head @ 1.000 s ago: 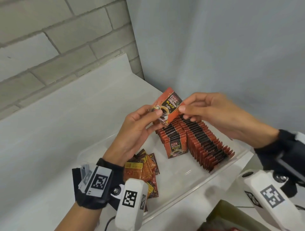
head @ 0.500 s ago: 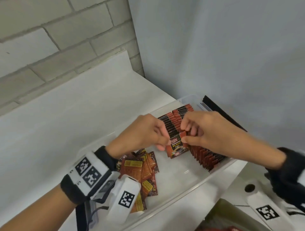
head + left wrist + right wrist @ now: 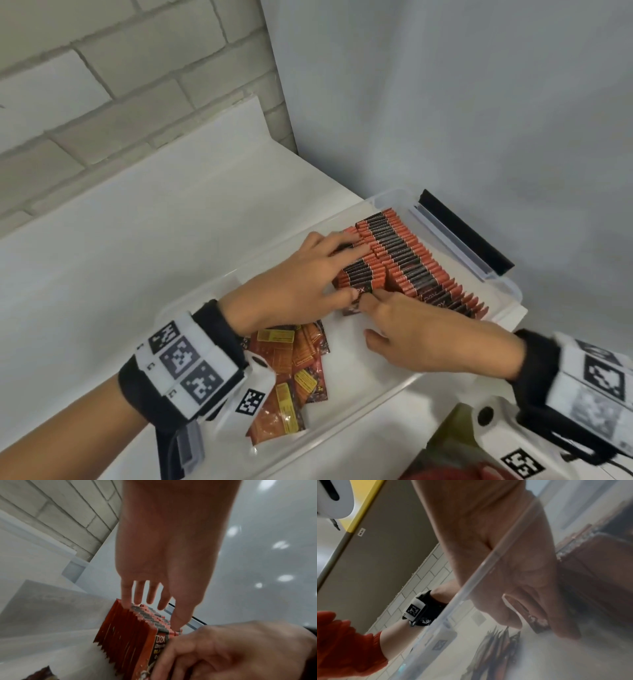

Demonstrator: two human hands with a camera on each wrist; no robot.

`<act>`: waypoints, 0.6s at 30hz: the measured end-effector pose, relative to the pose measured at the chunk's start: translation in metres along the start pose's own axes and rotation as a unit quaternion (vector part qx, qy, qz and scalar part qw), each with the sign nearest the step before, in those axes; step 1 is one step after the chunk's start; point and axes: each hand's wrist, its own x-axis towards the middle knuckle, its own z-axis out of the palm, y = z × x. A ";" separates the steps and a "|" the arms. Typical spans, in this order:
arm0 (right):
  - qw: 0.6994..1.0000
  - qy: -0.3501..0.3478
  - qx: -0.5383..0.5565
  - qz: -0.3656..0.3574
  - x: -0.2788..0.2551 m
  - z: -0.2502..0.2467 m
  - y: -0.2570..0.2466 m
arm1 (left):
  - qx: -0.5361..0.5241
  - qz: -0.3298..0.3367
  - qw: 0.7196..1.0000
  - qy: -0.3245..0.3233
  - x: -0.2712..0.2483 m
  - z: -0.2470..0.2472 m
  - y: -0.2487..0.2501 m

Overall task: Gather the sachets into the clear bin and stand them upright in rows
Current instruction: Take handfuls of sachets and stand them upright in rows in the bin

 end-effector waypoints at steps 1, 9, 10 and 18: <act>1.000 0.000 -0.004 0.004 0.000 0.000 -0.002 | 0.042 -0.011 0.999 -0.020 0.000 0.000 -0.001; 0.999 -0.004 -0.029 0.024 0.000 0.002 -0.004 | -0.123 -0.154 0.976 0.094 -0.009 -0.006 -0.005; 0.999 -0.007 -0.030 0.025 0.000 0.002 -0.004 | -0.137 -0.184 0.971 0.075 -0.011 -0.008 -0.006; 1.000 0.015 -0.020 0.017 -0.001 -0.001 -0.003 | -0.490 -0.228 0.841 -0.020 -0.004 0.008 -0.010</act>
